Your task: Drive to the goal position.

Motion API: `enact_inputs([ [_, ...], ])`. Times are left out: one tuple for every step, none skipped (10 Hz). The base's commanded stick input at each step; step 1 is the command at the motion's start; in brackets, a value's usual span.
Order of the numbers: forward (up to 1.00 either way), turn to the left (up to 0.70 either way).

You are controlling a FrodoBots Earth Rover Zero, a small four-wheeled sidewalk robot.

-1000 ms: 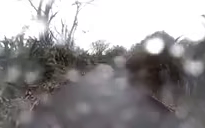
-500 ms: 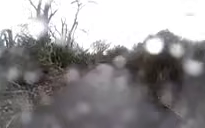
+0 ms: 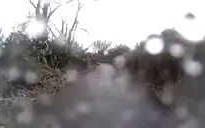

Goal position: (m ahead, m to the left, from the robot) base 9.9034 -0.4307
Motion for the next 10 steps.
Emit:
enact_inputs([
  [1.00, 0.00],
  [1.00, 0.00],
  [1.00, 0.00],
  [1.00, 0.00],
  [1.00, 0.00],
  [1.00, 0.00],
  [1.00, 0.00],
  [1.00, 0.00],
  [1.00, 0.00],
  [1.00, 0.00],
])
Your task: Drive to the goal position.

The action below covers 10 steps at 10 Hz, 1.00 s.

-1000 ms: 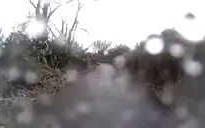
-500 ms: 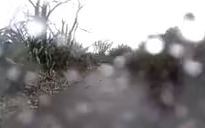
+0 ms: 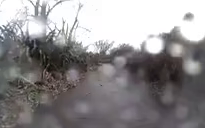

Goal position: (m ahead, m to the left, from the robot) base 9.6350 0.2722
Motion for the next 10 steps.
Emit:
enact_inputs([
  [1.00, 0.00],
  [1.00, 0.00],
  [1.00, 0.00],
  [1.00, 0.00],
  [1.00, 0.00],
  [1.00, -0.06],
  [1.00, -0.12],
  [1.00, -0.40],
  [1.00, -0.40],
  [1.00, -0.40],
])
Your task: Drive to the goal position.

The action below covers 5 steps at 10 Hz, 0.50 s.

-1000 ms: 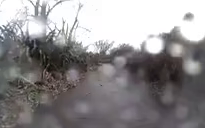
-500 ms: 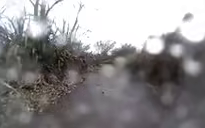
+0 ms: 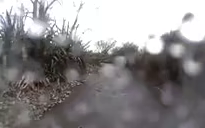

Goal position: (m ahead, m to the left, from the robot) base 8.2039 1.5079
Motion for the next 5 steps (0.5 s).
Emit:
enact_inputs([
  [1.00, -0.40],
  [1.00, -0.39],
  [1.00, -0.39],
  [1.00, 0.00],
  [1.00, 0.00],
])
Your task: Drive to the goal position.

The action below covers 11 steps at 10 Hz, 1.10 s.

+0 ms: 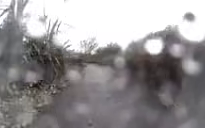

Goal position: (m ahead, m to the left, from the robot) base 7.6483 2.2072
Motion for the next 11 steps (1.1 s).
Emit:
enact_inputs([
  [1.00, 0.00],
  [1.00, 0.00],
  [1.00, 0.00],
  [1.00, 0.00],
  [1.00, 0.00],
  [1.00, 0.00],
  [1.00, 0.00],
  [1.00, 0.00],
  [1.00, 0.00],
  [1.00, 0.00],
  [1.00, 0.00],
])
